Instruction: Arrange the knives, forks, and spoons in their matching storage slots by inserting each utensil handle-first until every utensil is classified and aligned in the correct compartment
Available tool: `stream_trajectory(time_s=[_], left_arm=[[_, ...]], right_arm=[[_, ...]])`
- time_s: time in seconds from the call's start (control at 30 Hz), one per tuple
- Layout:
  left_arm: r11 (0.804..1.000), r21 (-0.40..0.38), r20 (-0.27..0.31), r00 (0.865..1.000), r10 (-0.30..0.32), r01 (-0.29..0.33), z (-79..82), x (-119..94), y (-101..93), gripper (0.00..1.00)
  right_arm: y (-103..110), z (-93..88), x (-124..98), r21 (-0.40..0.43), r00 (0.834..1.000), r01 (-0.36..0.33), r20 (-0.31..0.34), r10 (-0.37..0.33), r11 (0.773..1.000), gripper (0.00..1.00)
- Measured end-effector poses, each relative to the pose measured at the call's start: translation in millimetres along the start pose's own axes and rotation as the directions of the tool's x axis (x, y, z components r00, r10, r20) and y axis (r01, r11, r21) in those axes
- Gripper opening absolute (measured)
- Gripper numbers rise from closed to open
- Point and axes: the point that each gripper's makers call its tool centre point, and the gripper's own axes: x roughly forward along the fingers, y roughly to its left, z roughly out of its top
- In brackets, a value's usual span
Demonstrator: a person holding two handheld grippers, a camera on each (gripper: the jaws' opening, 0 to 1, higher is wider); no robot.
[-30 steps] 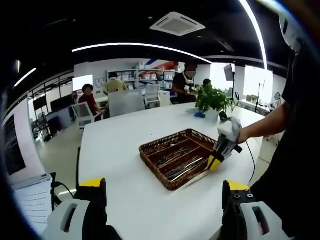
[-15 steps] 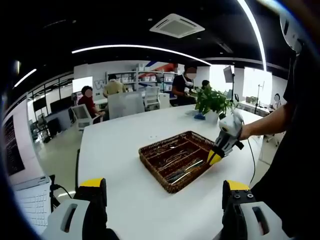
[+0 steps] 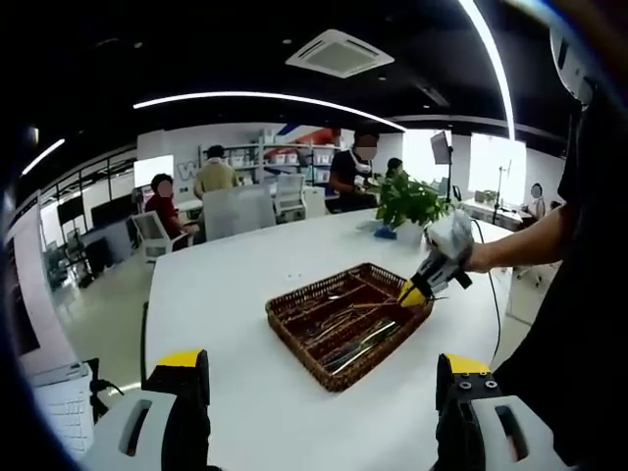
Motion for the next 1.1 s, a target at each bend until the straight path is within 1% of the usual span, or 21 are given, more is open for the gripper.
stream_trajectory(time_s=[0.07, 0.1, 0.13, 0.2, 0.3, 0.37, 0.43, 0.5, 0.6, 0.67, 0.73, 0.77, 0.8, 0.87, 0.97, 1.1], left_arm=[[1.0, 0.006, 0.001, 1.0, -0.005, 0.005, 1.6, 3.3, 1.1, 1.0], [1.0, 0.007, 0.002, 1.0, -0.01, 0.01, 2.7, 5.9, 1.8, 1.0], [1.0, 0.007, 0.002, 1.0, -0.013, 0.013, 3.4, 7.8, 1.7, 1.0], [1.0, 0.01, 0.006, 1.0, -0.026, 0.026, 6.7, 12.3, 0.3, 1.0], [0.999, 0.012, 0.003, 0.999, -0.04, 0.04, 10.2, 17.9, -1.7, 1.0], [0.999, 0.015, 0.005, 0.999, -0.05, 0.05, 13.1, 21.9, -3.8, 1.0], [0.998, 0.021, 0.007, 0.998, -0.062, 0.061, 16.5, 26.9, -6.5, 1.0], [0.998, 0.023, 0.01, 0.998, -0.066, 0.066, 18.5, 29.4, -7.5, 1.0], [0.996, 0.031, 0.014, 0.997, -0.078, 0.078, 20.8, 33.3, -8.9, 1.0], [0.996, 0.034, 0.013, 0.997, -0.082, 0.081, 20.3, 33.8, -7.8, 1.0], [0.996, 0.036, 0.013, 0.996, -0.085, 0.084, 20.1, 33.7, -5.7, 1.0], [0.996, 0.037, 0.014, 0.996, -0.084, 0.084, 20.3, 33.6, -5.1, 1.0], [0.996, 0.037, 0.014, 0.996, -0.084, 0.084, 19.9, 33.3, -3.7, 1.0], [0.996, 0.037, 0.014, 0.996, -0.084, 0.083, 18.9, 32.7, -1.0, 1.0], [0.996, 0.038, 0.015, 0.996, -0.085, 0.084, 18.8, 33.1, -1.8, 1.0], [0.995, 0.039, 0.014, 0.996, -0.088, 0.088, 18.6, 33.7, -4.3, 1.0]], right_arm=[[-12.1, -2.5, -5.6, 0.042, 0.999, 0.045, -0.003, -0.044, 0.998, 0.0], [-15.9, -3.0, -7.7, 0.053, 0.998, 0.055, -0.001, -0.055, 0.997, 0.0], [-20.9, -4.2, -11.1, 0.081, 0.997, 0.071, -0.002, -0.071, 0.994, 0.0], [-31.2, -3.1, -19.0, 0.108, 0.993, 0.115, 0.006, -0.116, 0.987, 0.0], [-42.5, -4.4, -27.7, 0.147, 0.986, 0.167, -0.002, -0.168, 0.975, 0.0], [-53.3, -7.3, -33.4, 0.196, 0.978, 0.206, -0.011, -0.208, 0.959, 0.0], [-64.5, -9.6, -40.0, 0.243, 0.966, 0.253, -0.01, -0.258, 0.936, 0.0], [-78.9, -12.5, -48.3, 0.297, 0.943, 0.321, -0.012, -0.332, 0.899, 0.0], [-86.7, -15.0, -55.6, 0.349, 0.929, 0.353, -0.016, -0.371, 0.868, 0.0], [-92.1, -16.1, -59.3, 0.348, 0.917, 0.381, -0.022, -0.399, 0.857, 0.0], [-97.3, -16.6, -64.5, 0.368, 0.904, 0.406, -0.027, -0.426, 0.837, 0.0], [-101.1, -17.9, -68.1, 0.379, 0.895, 0.423, -0.034, -0.444, 0.823, 0.0], [-102.9, -18.5, -69.5, 0.383, 0.891, 0.43, -0.036, -0.452, 0.817, 0.0], [-110.1, -21.6, -74.5, 0.412, 0.88, 0.447, -0.043, -0.473, 0.794, 0.0], [-115.8, -23.4, -80.7, 0.432, 0.871, 0.46, -0.048, -0.49, 0.775, 0.0], [-120.6, -22.8, -84.2, 0.438, 0.861, 0.475, -0.052, -0.506, 0.763, 0.0]])
